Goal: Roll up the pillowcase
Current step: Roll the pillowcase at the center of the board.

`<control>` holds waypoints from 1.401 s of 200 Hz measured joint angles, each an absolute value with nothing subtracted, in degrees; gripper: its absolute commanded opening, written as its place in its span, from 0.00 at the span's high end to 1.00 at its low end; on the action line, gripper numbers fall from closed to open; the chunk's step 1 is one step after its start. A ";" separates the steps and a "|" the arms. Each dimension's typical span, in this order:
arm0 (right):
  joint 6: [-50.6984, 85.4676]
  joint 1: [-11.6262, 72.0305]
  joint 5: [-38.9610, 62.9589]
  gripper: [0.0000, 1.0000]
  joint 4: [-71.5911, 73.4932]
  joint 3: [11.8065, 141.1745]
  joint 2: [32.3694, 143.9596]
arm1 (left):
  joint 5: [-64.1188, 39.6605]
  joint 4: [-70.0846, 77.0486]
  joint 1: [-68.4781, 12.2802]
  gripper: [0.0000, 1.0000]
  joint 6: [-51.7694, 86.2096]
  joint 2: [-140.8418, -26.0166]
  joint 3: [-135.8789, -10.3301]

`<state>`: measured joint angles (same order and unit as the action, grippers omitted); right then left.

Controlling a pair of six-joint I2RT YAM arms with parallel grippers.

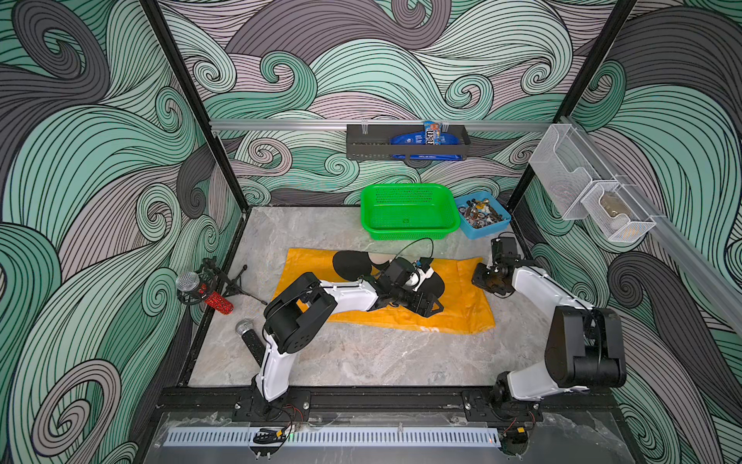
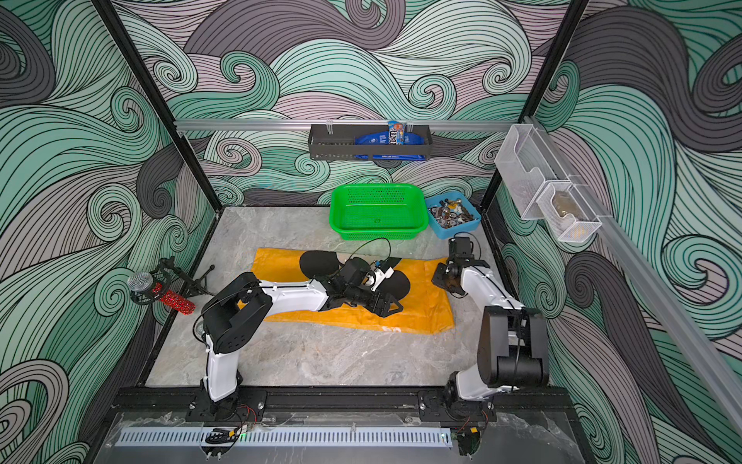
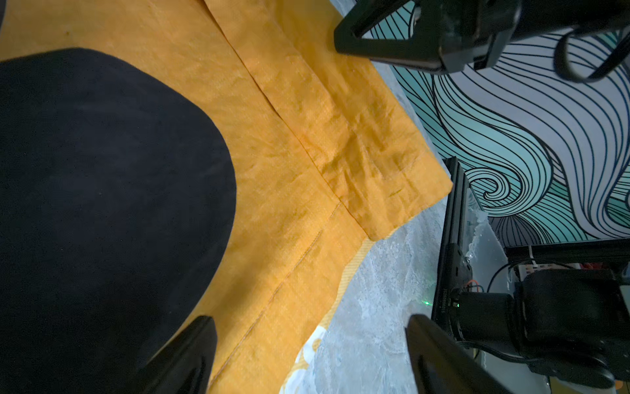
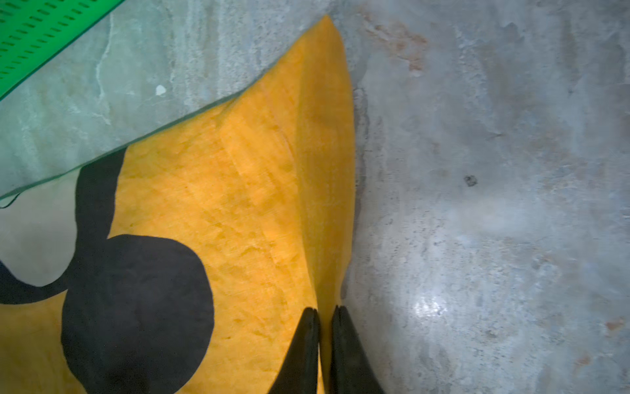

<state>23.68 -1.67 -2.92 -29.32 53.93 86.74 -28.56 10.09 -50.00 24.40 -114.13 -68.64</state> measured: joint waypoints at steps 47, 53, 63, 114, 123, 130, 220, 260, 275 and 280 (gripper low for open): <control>26.85 3.86 -2.92 0.83 -29.74 56.14 89.52 | -28.53 9.98 -49.91 0.10 24.40 -113.06 -67.20; 27.29 4.45 -2.90 0.83 -29.78 56.47 90.02 | -28.51 9.96 -49.89 0.10 24.40 -112.84 -67.11; 27.83 5.50 -2.94 0.84 -29.82 57.04 90.91 | -28.51 10.02 -49.89 0.10 24.40 -112.40 -66.85; 30.06 11.31 -2.81 0.92 -29.74 60.29 95.59 | -28.45 10.09 -49.71 0.10 24.40 -108.68 -63.66; 30.35 12.14 -2.72 0.93 -29.67 60.38 95.94 | -28.42 10.09 -49.67 0.10 24.40 -108.01 -62.92; 30.52 12.73 -2.63 0.93 -29.69 60.38 96.20 | -28.42 10.11 -49.63 0.10 24.40 -107.46 -62.28; 31.31 15.68 -1.85 0.88 -29.26 60.97 97.91 | -28.29 10.26 -49.52 0.10 24.45 -106.17 -59.37; 31.57 15.77 -0.36 0.75 -27.94 63.09 99.35 | -28.29 10.24 -49.52 0.10 24.45 -106.17 -59.37; 31.03 15.40 0.25 0.71 -27.83 63.35 99.35 | -28.29 10.24 -49.52 0.11 24.47 -106.17 -59.37; 30.96 15.18 0.47 0.71 -27.86 63.48 99.29 | -28.32 10.24 -49.52 0.11 24.51 -106.17 -59.40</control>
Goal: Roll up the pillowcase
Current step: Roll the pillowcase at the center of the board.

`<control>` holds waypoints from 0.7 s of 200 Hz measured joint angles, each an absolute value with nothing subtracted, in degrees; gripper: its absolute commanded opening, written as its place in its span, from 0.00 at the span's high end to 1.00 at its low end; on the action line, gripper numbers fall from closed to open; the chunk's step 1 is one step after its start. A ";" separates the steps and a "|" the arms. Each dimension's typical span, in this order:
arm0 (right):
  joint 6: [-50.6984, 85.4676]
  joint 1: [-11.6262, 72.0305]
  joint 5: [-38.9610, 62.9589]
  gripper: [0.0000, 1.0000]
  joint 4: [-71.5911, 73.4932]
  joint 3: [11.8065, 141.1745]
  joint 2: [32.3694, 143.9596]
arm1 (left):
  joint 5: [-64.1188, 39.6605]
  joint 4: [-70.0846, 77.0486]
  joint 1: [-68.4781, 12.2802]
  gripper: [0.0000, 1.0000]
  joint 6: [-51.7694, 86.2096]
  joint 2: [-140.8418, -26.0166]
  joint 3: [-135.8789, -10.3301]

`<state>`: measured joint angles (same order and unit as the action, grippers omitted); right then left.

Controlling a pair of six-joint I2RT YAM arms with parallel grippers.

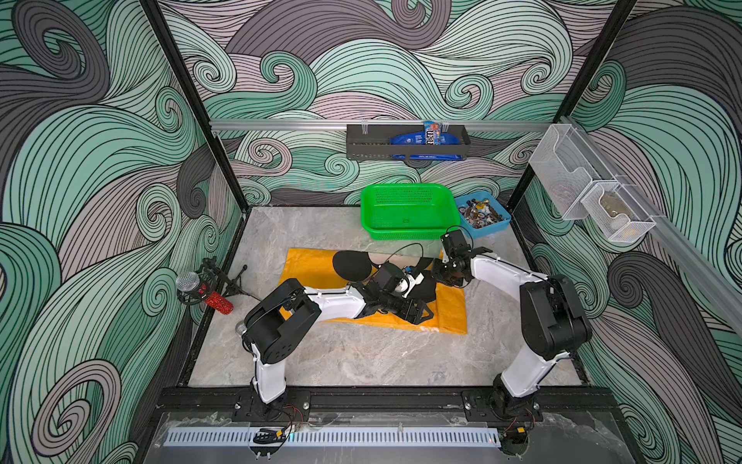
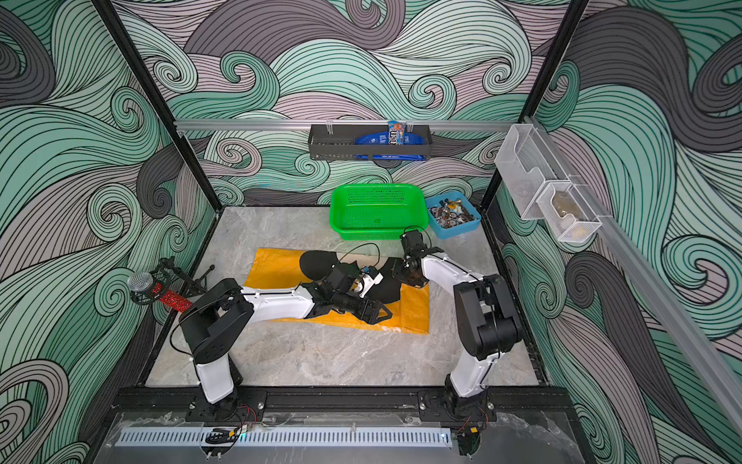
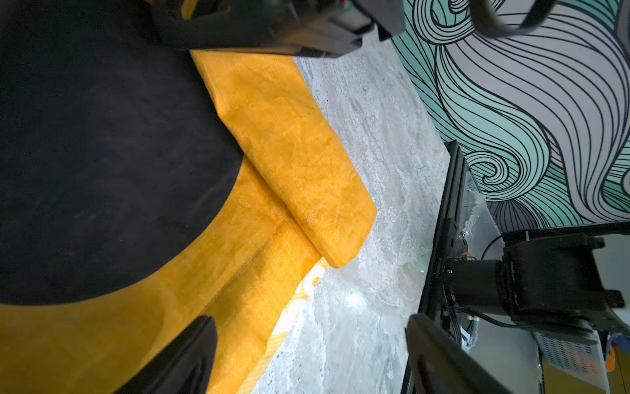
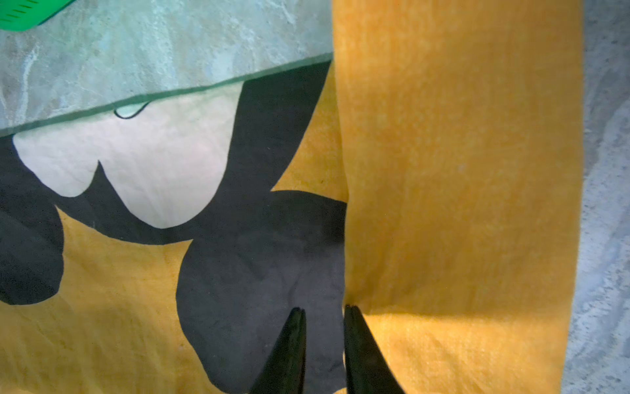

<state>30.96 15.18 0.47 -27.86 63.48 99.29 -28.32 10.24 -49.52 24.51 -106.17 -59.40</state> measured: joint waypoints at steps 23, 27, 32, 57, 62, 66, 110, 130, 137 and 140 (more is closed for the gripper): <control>29.71 12.43 1.87 0.72 -27.88 64.03 97.73 | -28.32 10.15 -49.54 0.12 24.80 -106.17 -59.79; 29.45 11.44 2.00 0.72 -27.86 64.05 97.19 | -28.32 10.22 -49.56 0.12 24.93 -106.26 -60.01; 29.06 10.11 2.15 0.72 -27.90 64.16 96.47 | -28.29 10.24 -49.63 0.12 25.04 -106.32 -60.34; 27.20 4.58 3.36 0.75 -27.94 66.48 95.68 | -28.25 10.33 -50.28 0.14 25.45 -107.22 -63.61; 26.72 3.79 3.64 0.75 -27.92 67.20 96.09 | -28.23 10.46 -50.52 0.14 25.50 -107.63 -64.62; 26.33 3.40 3.79 0.76 -27.92 67.77 96.53 | -28.14 10.63 -50.74 0.15 25.56 -108.03 -65.32; 23.03 2.98 6.39 0.78 -26.94 74.70 105.71 | -28.12 12.29 -54.08 0.16 25.58 -113.32 -72.53; 22.15 2.92 7.66 0.79 -26.30 76.40 109.89 | -28.25 12.49 -55.02 0.17 25.56 -116.20 -74.06; 22.00 2.92 8.21 0.80 -25.87 76.60 111.00 | -28.29 12.51 -55.33 0.17 25.56 -117.05 -74.26; 21.98 2.92 8.49 0.80 -25.69 76.62 111.48 | -28.34 12.51 -55.37 0.17 25.56 -117.51 -74.26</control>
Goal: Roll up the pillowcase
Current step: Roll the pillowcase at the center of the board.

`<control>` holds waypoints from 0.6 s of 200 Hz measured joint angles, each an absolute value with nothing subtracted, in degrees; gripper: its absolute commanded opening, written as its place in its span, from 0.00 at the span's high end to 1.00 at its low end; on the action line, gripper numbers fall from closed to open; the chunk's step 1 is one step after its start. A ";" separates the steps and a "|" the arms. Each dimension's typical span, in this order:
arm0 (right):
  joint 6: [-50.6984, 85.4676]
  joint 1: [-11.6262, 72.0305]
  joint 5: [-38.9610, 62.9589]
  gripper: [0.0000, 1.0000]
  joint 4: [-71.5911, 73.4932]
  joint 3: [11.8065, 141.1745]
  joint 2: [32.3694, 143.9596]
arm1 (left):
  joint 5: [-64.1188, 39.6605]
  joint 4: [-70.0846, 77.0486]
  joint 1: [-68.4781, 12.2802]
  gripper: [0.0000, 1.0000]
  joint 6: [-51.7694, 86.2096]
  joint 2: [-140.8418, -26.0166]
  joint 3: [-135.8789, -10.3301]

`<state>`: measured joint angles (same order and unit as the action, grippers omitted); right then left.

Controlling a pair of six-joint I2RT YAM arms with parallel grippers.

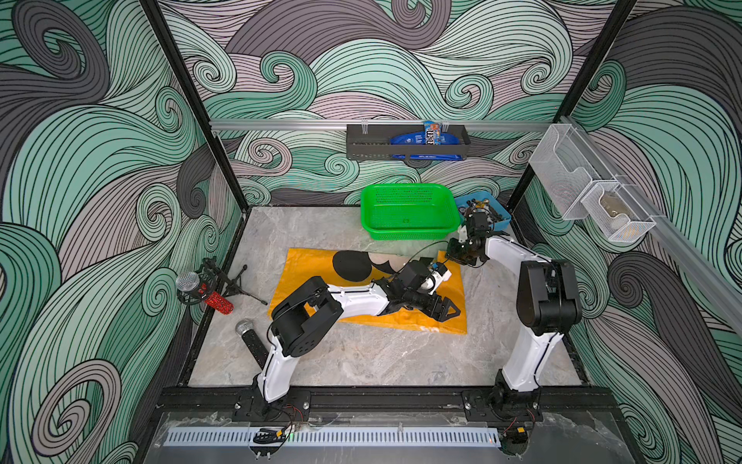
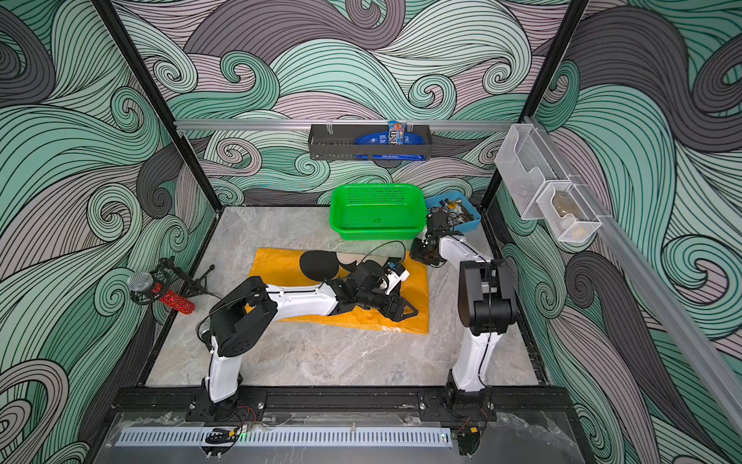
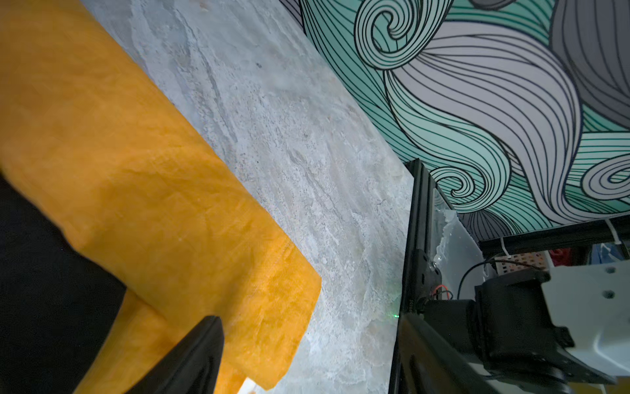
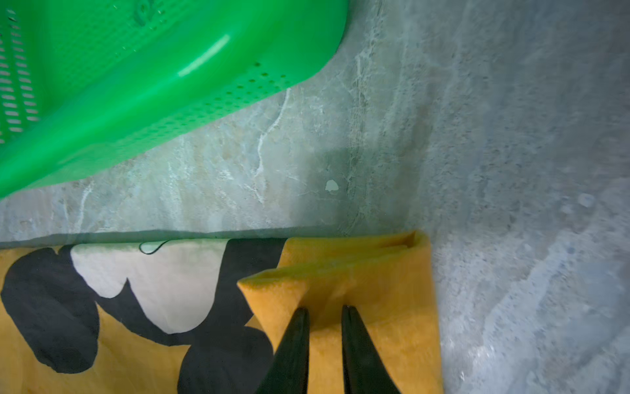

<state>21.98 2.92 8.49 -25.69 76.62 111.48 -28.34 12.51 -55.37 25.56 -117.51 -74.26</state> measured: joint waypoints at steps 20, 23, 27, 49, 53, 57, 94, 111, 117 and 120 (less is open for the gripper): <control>21.82 2.92 9.89 0.81 -24.53 76.31 113.45 | -28.51 12.40 -55.64 0.17 25.58 -119.55 -74.28; 21.82 2.92 10.07 0.81 -24.32 76.25 113.65 | -28.53 12.40 -55.64 0.17 25.56 -119.77 -74.26; 21.80 2.94 10.35 0.81 -23.92 76.07 113.95 | -28.56 12.38 -55.64 0.17 25.56 -120.11 -74.26; 21.76 2.98 10.76 0.80 -22.57 75.59 114.80 | -28.62 12.16 -55.64 0.17 25.58 -121.12 -74.28; 21.74 2.98 10.76 0.80 -22.39 75.53 114.89 | -28.64 12.12 -55.64 0.17 25.56 -121.21 -74.26; 21.65 2.98 10.76 0.80 -22.13 75.50 115.02 | -28.67 12.12 -55.64 0.17 25.56 -121.30 -74.28; 20.93 2.98 11.29 0.73 -20.47 75.11 115.46 | -28.67 11.35 -55.70 0.17 24.86 -122.15 -74.28; 20.34 2.94 11.81 0.69 -19.84 75.11 115.37 | -28.77 11.11 -55.70 0.17 24.08 -122.50 -74.41; 20.18 2.85 11.99 0.66 -19.81 75.09 115.11 | -28.77 11.00 -55.70 0.17 23.88 -122.50 -74.52; 20.29 2.81 12.03 0.65 -19.81 75.09 114.87 | -28.75 10.90 -55.70 0.17 23.83 -122.50 -74.56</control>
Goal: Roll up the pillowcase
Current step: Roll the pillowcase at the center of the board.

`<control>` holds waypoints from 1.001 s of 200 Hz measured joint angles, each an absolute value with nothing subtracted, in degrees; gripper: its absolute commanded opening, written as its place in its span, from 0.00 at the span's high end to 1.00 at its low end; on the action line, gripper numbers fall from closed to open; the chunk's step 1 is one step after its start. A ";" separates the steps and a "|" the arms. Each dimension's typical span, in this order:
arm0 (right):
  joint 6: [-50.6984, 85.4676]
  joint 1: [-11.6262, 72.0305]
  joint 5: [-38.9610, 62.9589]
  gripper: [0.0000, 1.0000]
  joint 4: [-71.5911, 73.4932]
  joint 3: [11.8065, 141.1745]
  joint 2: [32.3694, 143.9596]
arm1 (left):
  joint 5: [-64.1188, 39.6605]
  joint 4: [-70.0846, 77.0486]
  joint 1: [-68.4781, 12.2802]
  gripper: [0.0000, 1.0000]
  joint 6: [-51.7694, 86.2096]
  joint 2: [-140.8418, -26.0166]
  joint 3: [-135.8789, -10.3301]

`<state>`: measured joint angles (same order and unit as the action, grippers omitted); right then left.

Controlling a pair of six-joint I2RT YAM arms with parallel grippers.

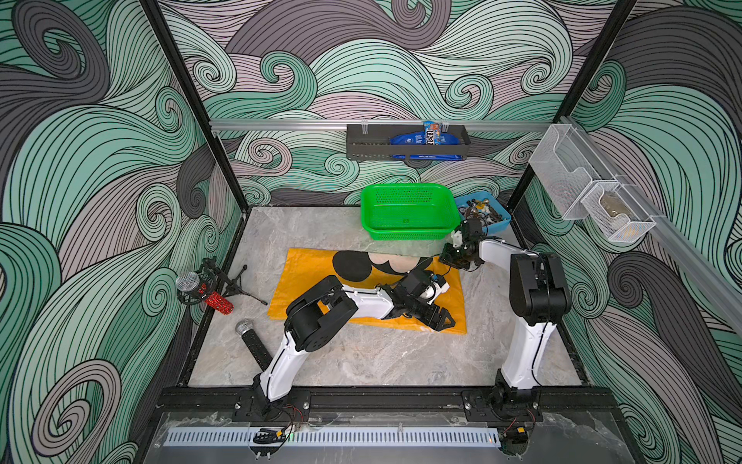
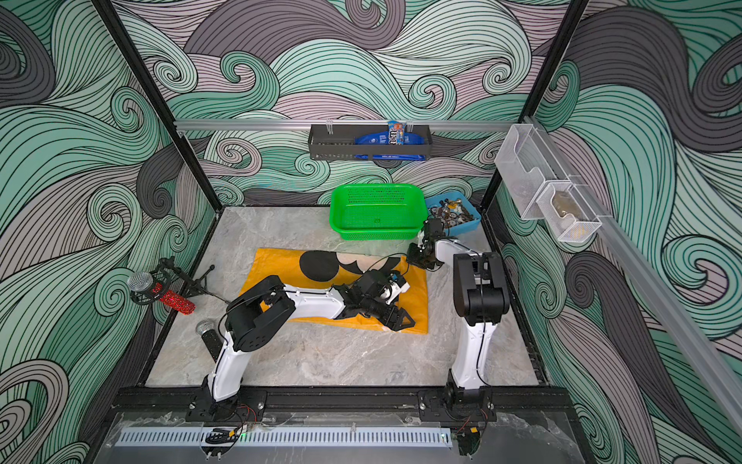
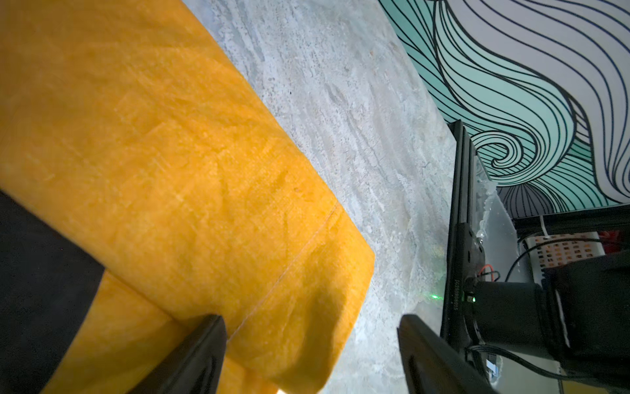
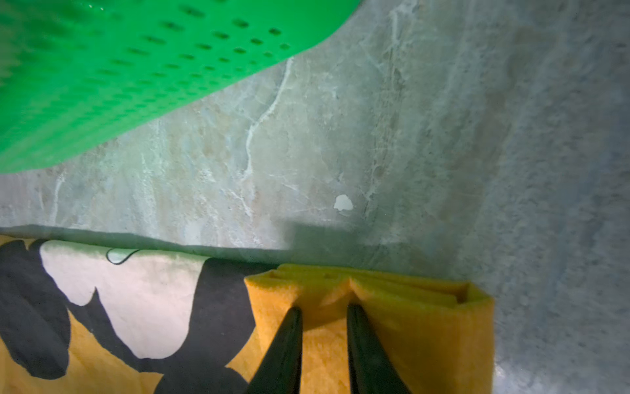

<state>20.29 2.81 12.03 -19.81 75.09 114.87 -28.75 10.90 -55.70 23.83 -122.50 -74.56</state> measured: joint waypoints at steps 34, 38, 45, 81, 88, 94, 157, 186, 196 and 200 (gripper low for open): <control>19.03 0.36 13.08 0.54 -19.73 71.88 106.43 | -28.73 8.99 -55.70 0.17 23.09 -122.48 -75.66; 18.72 -0.08 13.23 0.53 -19.73 71.16 105.01 | -28.73 8.60 -55.70 0.17 23.05 -122.48 -75.88; 18.39 -1.02 13.34 0.50 -19.70 69.58 102.24 | -28.73 8.12 -55.70 0.17 22.94 -122.48 -76.25; 16.25 -5.30 13.74 0.45 -19.99 57.58 89.73 | -28.71 6.20 -55.70 0.15 22.41 -121.45 -77.62; 15.88 -5.87 13.89 0.45 -20.34 55.24 88.64 | -28.67 5.91 -55.70 0.15 22.35 -120.84 -77.67; 15.57 -6.31 14.06 0.44 -20.86 53.47 88.12 | -28.62 5.69 -55.70 0.14 22.26 -120.38 -77.67; 14.46 -7.20 18.33 0.45 -21.61 48.01 90.24 | -27.55 4.71 -53.34 0.11 20.53 -111.87 -75.05; 14.31 -7.20 19.90 0.48 -20.75 46.85 92.44 | -27.42 4.67 -50.00 0.11 20.03 -108.27 -71.44; 14.20 -7.20 20.23 0.50 -20.45 46.48 93.19 | -27.35 4.64 -49.04 0.11 19.90 -107.72 -70.61; 14.24 -7.20 20.69 0.50 -20.25 46.39 93.32 | -27.33 4.67 -48.62 0.11 19.86 -107.55 -70.28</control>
<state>14.24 -7.20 20.69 -20.25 46.39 93.32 -27.33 4.67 -48.62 19.86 -107.55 -70.28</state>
